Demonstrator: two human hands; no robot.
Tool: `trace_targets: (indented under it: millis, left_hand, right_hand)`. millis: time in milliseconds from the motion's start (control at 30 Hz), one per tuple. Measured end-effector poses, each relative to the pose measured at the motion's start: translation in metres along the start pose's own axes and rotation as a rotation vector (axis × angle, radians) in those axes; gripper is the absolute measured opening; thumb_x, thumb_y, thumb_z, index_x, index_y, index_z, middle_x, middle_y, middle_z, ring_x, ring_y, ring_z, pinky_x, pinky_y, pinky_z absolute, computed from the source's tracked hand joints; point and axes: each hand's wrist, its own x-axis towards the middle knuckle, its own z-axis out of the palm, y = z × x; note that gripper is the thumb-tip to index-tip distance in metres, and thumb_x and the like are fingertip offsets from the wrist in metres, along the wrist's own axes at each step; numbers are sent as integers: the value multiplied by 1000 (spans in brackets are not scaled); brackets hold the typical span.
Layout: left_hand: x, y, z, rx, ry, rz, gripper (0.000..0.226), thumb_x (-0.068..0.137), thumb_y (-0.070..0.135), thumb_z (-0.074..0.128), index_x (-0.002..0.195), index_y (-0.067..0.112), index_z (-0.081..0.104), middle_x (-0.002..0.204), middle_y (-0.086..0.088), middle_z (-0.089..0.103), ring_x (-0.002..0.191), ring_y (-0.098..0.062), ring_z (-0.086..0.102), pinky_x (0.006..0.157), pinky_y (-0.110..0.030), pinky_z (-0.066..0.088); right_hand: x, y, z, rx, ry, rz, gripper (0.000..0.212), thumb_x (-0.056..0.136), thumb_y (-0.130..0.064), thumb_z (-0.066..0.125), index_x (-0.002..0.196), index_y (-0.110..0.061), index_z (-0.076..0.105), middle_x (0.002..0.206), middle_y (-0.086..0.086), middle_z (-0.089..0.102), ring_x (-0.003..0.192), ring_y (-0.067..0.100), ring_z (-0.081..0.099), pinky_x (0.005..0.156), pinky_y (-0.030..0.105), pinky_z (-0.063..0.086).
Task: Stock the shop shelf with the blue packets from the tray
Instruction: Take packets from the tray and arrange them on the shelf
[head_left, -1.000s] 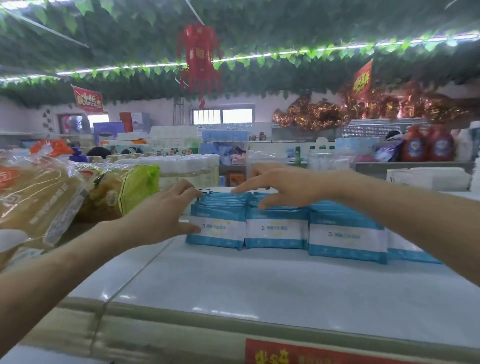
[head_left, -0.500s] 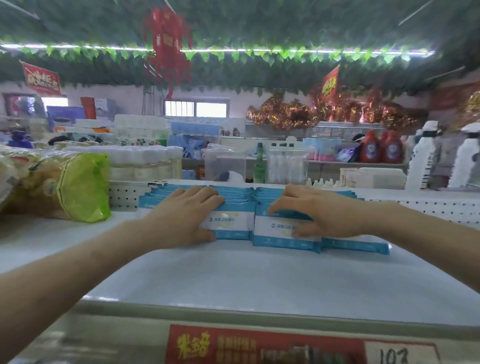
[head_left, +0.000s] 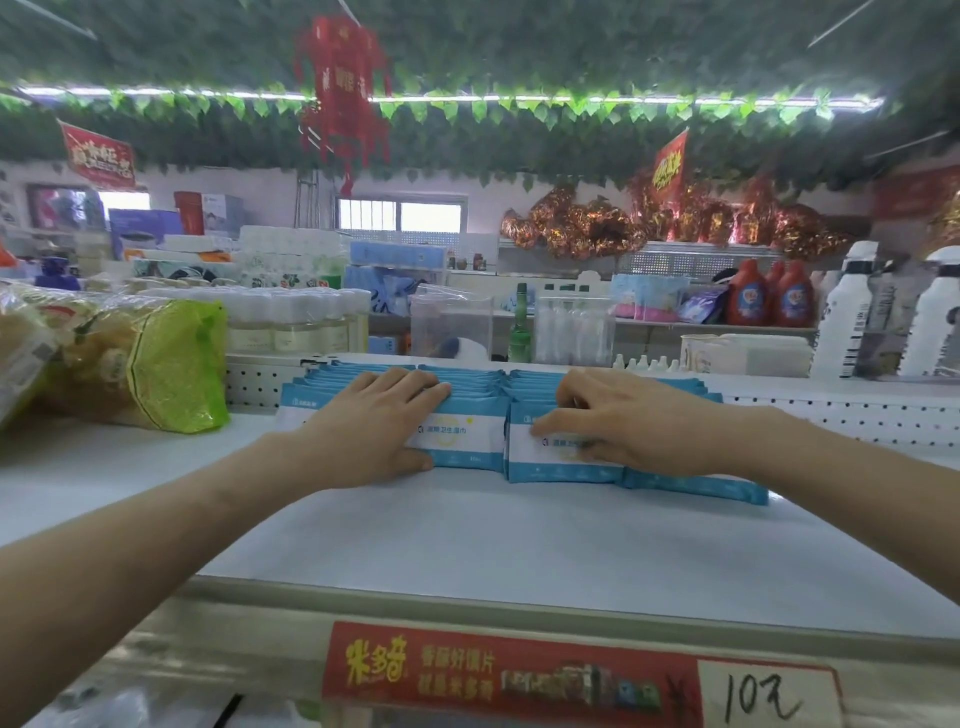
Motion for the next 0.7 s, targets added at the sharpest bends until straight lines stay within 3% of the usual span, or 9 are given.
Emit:
trace_targets:
  millis: [133, 333, 467, 600, 700]
  left_hand:
    - [1, 9, -12, -14, 49, 66, 88, 93, 72, 49, 162, 27, 15, 163, 7, 24, 149, -17, 24, 124, -39, 22]
    - [12, 20, -20, -38, 87, 106, 86, 94, 71, 47, 162, 27, 18, 163, 7, 26, 149, -17, 24, 124, -40, 25]
    - [8, 12, -9, -49, 32, 86, 86, 94, 71, 48, 162, 27, 19, 162, 6, 27, 148, -17, 27, 123, -40, 26]
    - [-5, -6, -4, -35, -9, 59, 86, 93, 71, 49, 161, 27, 19, 162, 7, 28, 148, -16, 28, 123, -40, 25]
    - [-14, -18, -7, -34, -51, 11, 89, 92, 72, 49, 162, 28, 16, 165, 8, 23, 151, -16, 24, 125, -39, 21]
  right_hand:
    - [-19, 11, -1, 101, 32, 123, 53, 100, -43, 59, 146, -46, 33, 139, -11, 38, 120, 10, 42, 108, 32, 42]
    - [-25, 5, 5, 108, 10, 126, 67, 93, -58, 62, 150, -46, 29, 141, -11, 39, 123, 11, 40, 107, 30, 36]
    - [-19, -5, 13, 65, 14, 120, 58, 96, -48, 64, 145, -48, 32, 137, -5, 34, 118, 17, 40, 105, 33, 40]
    - [-14, -1, 3, 386, -45, 161, 43, 96, -25, 69, 123, -53, 50, 122, -15, 47, 112, 9, 46, 101, 37, 46]
    - [2, 0, -16, 677, -37, 199, 38, 94, -16, 72, 109, -50, 64, 121, -26, 56, 110, -2, 55, 95, 23, 47]
